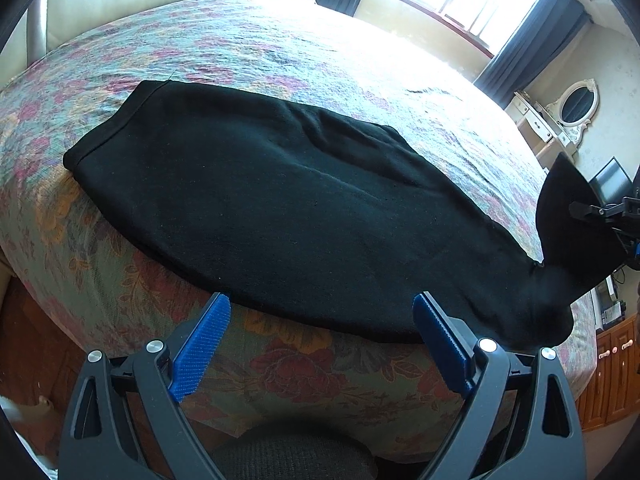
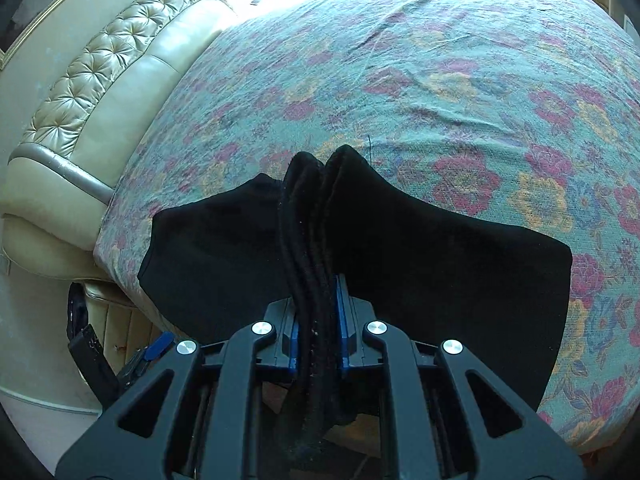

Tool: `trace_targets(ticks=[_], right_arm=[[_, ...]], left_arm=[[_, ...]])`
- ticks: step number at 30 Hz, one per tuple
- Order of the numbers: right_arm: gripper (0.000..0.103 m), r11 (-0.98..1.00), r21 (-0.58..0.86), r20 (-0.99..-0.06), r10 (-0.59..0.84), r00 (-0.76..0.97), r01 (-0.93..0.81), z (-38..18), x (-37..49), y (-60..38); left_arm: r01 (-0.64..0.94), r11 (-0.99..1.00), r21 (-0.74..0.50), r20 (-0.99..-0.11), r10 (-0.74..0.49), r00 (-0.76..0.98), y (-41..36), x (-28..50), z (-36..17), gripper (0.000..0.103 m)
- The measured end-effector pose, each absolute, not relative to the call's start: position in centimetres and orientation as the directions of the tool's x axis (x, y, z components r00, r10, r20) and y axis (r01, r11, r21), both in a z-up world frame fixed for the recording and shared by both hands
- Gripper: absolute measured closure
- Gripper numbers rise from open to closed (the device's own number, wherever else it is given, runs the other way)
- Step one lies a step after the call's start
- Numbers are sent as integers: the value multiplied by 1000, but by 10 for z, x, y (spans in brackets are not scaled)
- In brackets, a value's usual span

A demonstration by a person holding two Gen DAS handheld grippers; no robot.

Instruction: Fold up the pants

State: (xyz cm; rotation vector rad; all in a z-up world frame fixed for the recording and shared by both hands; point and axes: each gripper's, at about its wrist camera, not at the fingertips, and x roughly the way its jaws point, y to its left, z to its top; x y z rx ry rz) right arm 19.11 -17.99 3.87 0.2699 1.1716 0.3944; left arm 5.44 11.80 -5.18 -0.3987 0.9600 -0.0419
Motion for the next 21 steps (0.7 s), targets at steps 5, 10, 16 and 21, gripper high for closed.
trace_targets(ticks=[5,10,16,21], right_arm=[[90,930,342,-882,367,296,-135,2,202,-164],[83,933,342,-896,359,260,-110,-26,209,-155],[61,919,378,-891,394,224,-113,-46,207,-139],[46,888,447,-863,461,207,-109,-54,200,-134]], left_arm=[[-136,924,-356,-788,-219,575,119,53,-53,11],[-142,920,-365,-793,-228,564,122,55,-59,11],[-159,914,-374,-796,-229,560,130,57,-64,11],[-182,907,-380,-801,-224,554,136,56,-70,11]])
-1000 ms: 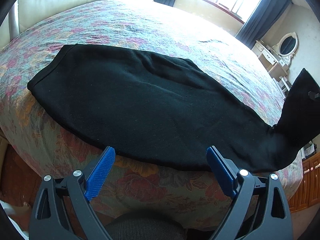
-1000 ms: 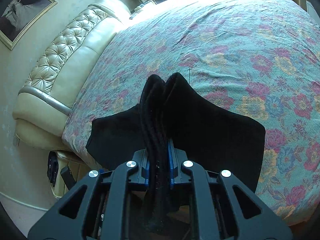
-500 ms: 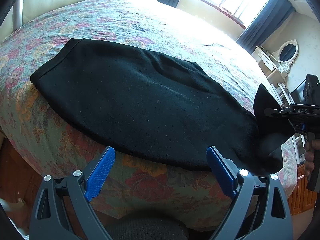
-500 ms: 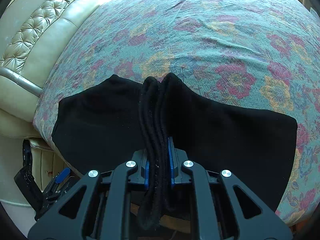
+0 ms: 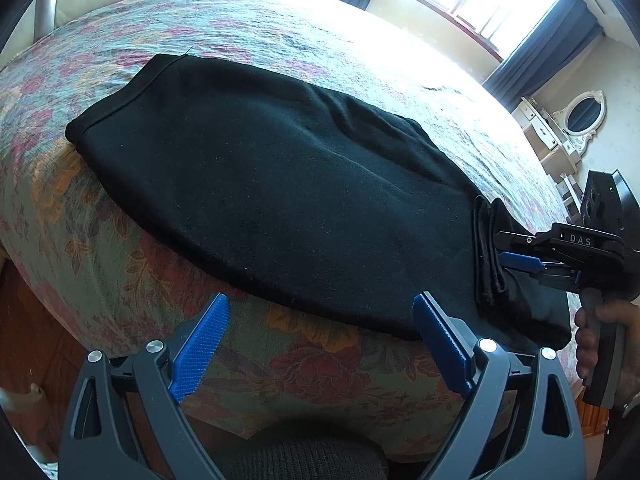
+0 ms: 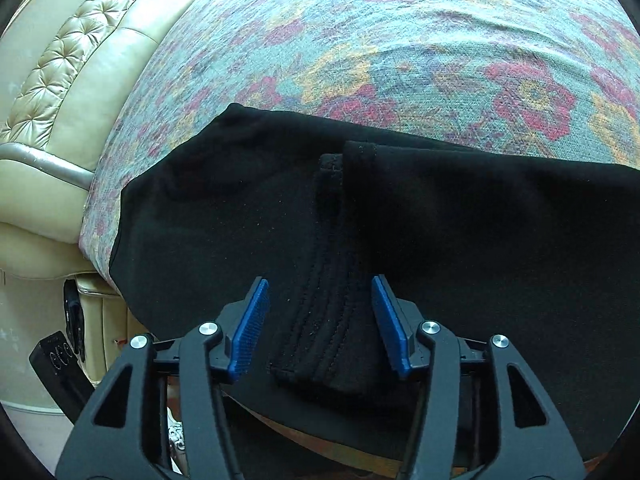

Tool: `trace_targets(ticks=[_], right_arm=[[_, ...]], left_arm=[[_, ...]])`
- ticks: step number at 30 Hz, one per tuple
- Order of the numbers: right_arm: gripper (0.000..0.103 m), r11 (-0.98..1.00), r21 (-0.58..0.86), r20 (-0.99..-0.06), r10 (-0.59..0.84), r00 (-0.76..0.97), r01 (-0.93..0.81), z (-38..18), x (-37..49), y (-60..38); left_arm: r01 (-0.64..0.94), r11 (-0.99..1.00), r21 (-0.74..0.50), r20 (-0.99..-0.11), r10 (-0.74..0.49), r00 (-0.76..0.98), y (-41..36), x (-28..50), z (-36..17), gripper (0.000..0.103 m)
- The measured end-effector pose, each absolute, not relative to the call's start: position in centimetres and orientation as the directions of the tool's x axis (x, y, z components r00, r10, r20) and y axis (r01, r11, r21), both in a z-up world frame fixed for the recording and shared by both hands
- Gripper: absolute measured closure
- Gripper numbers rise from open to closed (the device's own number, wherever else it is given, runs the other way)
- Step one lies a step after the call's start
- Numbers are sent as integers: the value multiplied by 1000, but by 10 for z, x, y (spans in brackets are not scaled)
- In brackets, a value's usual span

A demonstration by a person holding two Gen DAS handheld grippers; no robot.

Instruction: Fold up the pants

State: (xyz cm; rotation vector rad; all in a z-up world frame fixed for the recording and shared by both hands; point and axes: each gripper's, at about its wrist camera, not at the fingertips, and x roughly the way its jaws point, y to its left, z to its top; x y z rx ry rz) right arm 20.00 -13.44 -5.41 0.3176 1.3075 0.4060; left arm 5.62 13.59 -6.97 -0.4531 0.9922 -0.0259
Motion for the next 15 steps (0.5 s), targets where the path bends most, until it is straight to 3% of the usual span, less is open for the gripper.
trace_targets(ticks=[4,15], right_arm=[[38,873,475,-848,488,207,-113,-55,197,-132],[37,782,618,-751,617,236,-80,-66,169,-144]], left_arm=[[-196,903,-383,-806,-223,548,140,57,-75,11],[-202,891,-407,-795,-236,559,150,57,-84,11]])
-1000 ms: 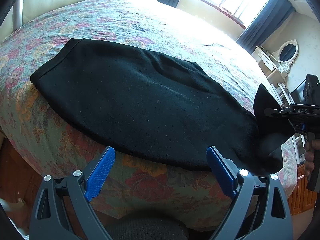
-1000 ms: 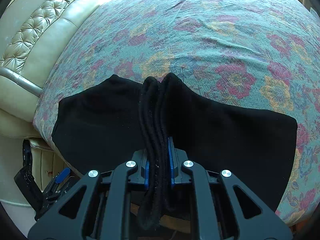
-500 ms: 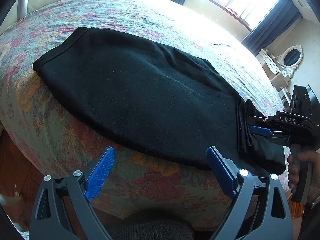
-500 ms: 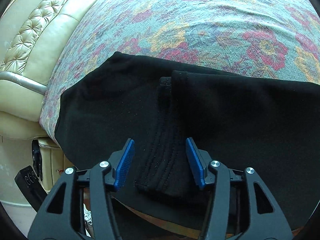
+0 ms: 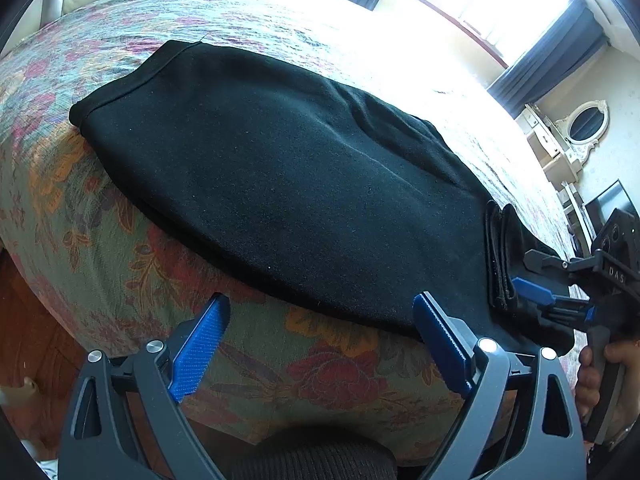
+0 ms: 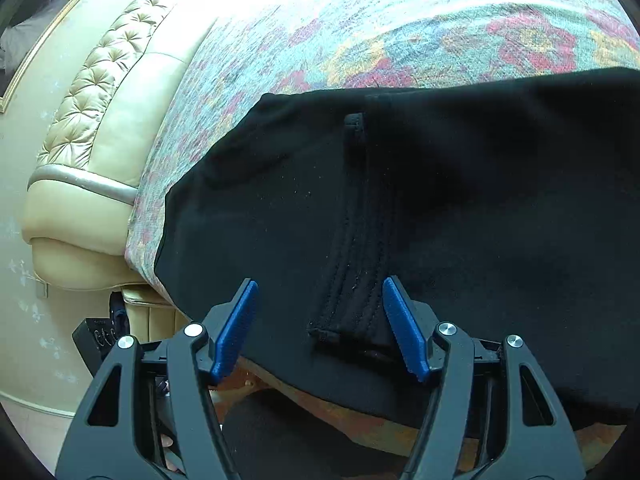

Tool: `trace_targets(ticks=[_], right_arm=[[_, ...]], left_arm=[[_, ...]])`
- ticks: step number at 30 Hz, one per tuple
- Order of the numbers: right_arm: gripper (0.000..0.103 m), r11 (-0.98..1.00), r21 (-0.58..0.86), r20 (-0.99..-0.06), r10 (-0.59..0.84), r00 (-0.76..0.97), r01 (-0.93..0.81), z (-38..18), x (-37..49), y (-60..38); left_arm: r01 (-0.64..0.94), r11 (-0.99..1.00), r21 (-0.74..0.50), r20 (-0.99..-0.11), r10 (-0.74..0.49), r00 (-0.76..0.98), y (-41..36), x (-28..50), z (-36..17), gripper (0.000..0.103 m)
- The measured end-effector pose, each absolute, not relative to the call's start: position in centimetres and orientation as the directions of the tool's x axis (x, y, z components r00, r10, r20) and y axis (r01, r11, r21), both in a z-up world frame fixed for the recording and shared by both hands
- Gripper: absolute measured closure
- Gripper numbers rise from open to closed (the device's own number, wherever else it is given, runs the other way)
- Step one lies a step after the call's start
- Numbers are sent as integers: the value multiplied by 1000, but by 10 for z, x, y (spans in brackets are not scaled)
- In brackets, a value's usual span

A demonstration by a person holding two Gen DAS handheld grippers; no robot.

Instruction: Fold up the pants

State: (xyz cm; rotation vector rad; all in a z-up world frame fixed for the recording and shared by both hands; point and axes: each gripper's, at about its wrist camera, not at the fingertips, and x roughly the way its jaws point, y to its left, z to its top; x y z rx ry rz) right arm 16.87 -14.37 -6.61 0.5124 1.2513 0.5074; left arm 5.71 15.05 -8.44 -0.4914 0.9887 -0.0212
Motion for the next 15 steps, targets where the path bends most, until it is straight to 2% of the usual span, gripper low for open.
trace_targets(ticks=[4,10,15], right_arm=[[29,784,614,-745,613,265,-88,-68,165,-137],[26,875,425,-826,480,296,-232,-58,154,-111],[26,893,364,-824,442,354,-266,-46,143,-108]], left_arm=[[-200,883,-424,-789,-253,559,152,56,-88,11],[-185,866,-465,-746,-271,608,159,53,-83,11],[-206,855,-476,-756,-277,594,178,53,-86,11]])
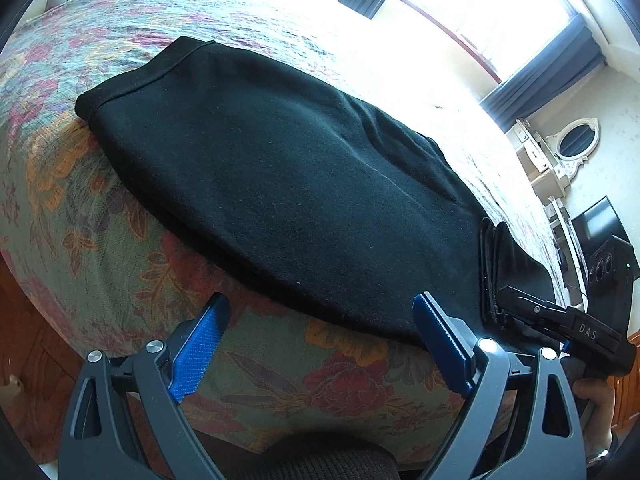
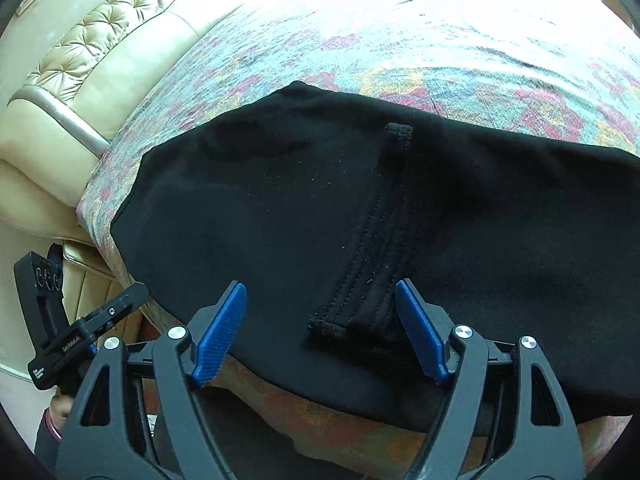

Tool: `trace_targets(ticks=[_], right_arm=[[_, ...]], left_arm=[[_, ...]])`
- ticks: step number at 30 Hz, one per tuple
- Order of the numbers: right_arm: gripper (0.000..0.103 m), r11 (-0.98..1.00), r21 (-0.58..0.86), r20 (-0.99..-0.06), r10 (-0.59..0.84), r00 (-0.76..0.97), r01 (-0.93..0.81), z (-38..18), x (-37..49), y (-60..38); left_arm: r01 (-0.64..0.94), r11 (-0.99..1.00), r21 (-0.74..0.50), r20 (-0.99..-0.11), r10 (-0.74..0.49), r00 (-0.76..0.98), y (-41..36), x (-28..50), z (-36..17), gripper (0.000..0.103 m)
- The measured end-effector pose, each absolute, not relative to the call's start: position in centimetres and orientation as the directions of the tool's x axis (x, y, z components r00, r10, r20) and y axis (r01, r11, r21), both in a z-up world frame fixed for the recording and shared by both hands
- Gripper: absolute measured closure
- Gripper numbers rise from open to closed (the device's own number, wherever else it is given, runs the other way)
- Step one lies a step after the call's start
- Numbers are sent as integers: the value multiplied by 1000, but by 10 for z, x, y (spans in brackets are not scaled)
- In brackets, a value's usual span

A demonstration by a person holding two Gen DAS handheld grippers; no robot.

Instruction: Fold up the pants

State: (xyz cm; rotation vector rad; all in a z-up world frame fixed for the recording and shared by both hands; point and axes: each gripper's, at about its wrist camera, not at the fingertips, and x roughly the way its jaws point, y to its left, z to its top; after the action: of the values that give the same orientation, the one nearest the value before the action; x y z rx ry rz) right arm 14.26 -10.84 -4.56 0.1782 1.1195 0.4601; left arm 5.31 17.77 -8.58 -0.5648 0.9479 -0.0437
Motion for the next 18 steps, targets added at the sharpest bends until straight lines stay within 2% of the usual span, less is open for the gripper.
trace_targets(ticks=[3,5,13,15,18], right_arm=[[25,895,337,-810,434,394,-291,-34,133,-107],[21,901,294,-805,413,426,-319,-26,125,-107],[20,909,171,-790,357,498,-380,-12,114,-102],[20,908,173,-791,359,495,-383,-13,114,-101],[20,905,194,-789,374,488,-379,-14,113,-101]], left_arm=[[-251,849,-465,-770,-248,588,199,54,-86,11],[-280,832,-479,-782,-259,567,217,56,-89,11],[-373,768,-520,-746,-196,637,297,62,-92,12],[-361,747,-559,-718,-218,661,316,68,-92,11],[-288,723,-628,-674,-319,666,337,86,-93,11]])
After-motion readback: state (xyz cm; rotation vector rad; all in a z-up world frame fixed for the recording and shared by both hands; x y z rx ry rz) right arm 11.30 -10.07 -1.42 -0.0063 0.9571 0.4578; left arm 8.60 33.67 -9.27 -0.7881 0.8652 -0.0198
